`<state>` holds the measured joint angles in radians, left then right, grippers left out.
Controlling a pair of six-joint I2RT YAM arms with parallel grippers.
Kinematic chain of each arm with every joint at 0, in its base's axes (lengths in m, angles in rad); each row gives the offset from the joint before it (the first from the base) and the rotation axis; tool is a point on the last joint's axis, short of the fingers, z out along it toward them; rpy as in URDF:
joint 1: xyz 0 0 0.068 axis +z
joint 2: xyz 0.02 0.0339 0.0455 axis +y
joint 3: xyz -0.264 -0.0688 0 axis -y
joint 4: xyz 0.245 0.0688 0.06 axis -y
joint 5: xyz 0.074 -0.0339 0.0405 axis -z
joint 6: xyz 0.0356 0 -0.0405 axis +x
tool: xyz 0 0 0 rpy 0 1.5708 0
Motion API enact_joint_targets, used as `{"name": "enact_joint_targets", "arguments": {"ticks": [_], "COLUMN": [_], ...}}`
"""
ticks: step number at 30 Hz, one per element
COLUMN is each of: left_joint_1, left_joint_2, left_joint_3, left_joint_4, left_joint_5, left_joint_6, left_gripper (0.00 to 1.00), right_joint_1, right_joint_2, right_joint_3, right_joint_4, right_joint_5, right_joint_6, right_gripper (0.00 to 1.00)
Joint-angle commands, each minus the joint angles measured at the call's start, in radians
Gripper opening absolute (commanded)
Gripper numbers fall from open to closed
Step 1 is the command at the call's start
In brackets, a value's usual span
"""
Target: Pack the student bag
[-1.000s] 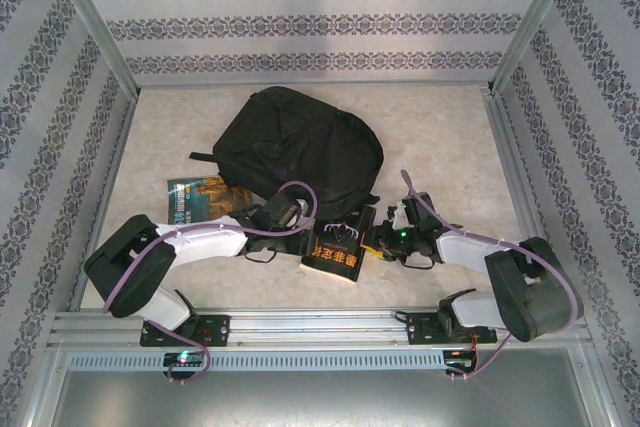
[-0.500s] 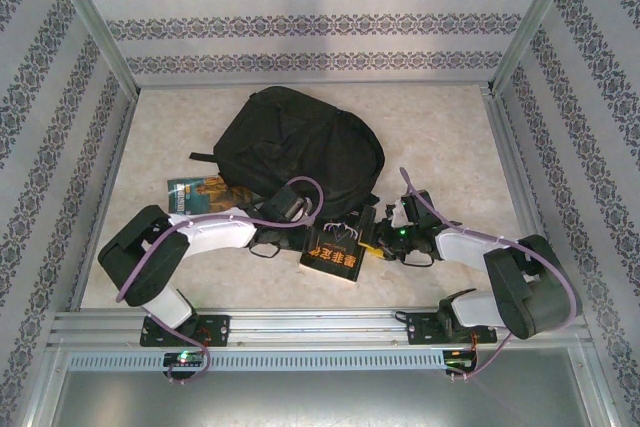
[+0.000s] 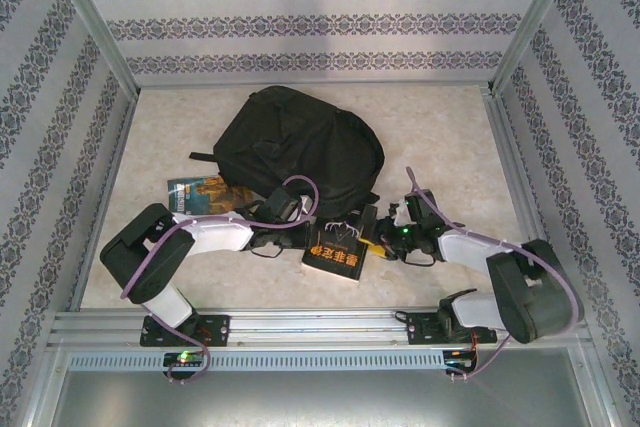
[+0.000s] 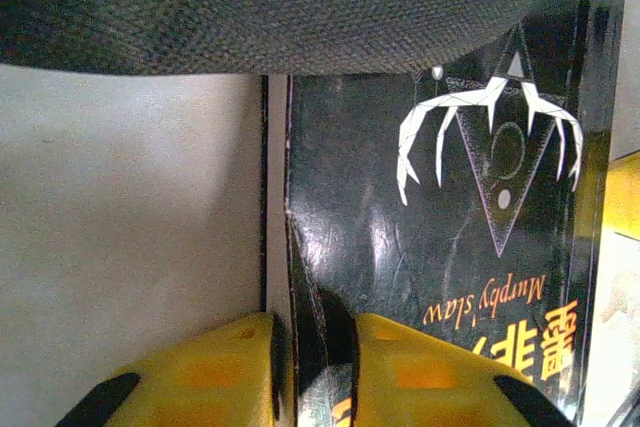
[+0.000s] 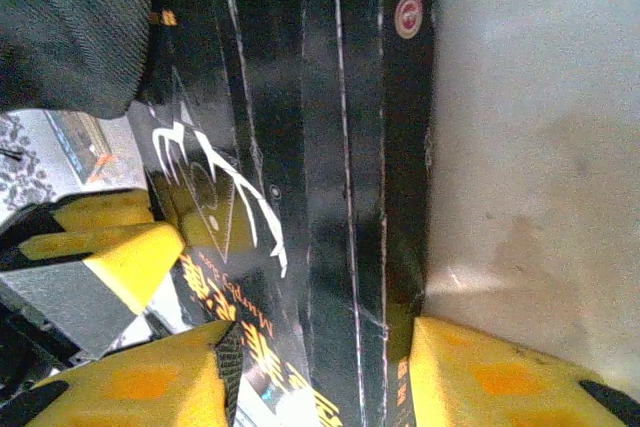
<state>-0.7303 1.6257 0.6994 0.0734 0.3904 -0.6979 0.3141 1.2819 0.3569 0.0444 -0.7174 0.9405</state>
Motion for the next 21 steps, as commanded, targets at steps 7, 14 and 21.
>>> {"name": "enact_joint_targets", "arguments": {"ticks": [7,14,21], "left_joint_1": [-0.037,-0.038,-0.038], "left_joint_2": [0.021,0.006,0.046], "left_joint_3": [-0.024,-0.022,-0.041], "left_joint_4": [0.205,0.205,0.291], "left_joint_5": [0.238,0.275,0.307], "left_joint_6": [-0.039,-0.04,-0.105], "left_gripper": [0.2,0.21,0.2], "right_joint_1": [0.006,0.008,0.012], "right_joint_2": [-0.19,-0.169,-0.047], "right_joint_3": [-0.055,-0.085,-0.087], "right_joint_4": [0.172,0.156,0.223], "right_joint_5": [-0.182,-0.136,-0.096], "right_joint_6": [0.123,0.085,0.072], "right_gripper": [0.47,0.49,0.5]}}
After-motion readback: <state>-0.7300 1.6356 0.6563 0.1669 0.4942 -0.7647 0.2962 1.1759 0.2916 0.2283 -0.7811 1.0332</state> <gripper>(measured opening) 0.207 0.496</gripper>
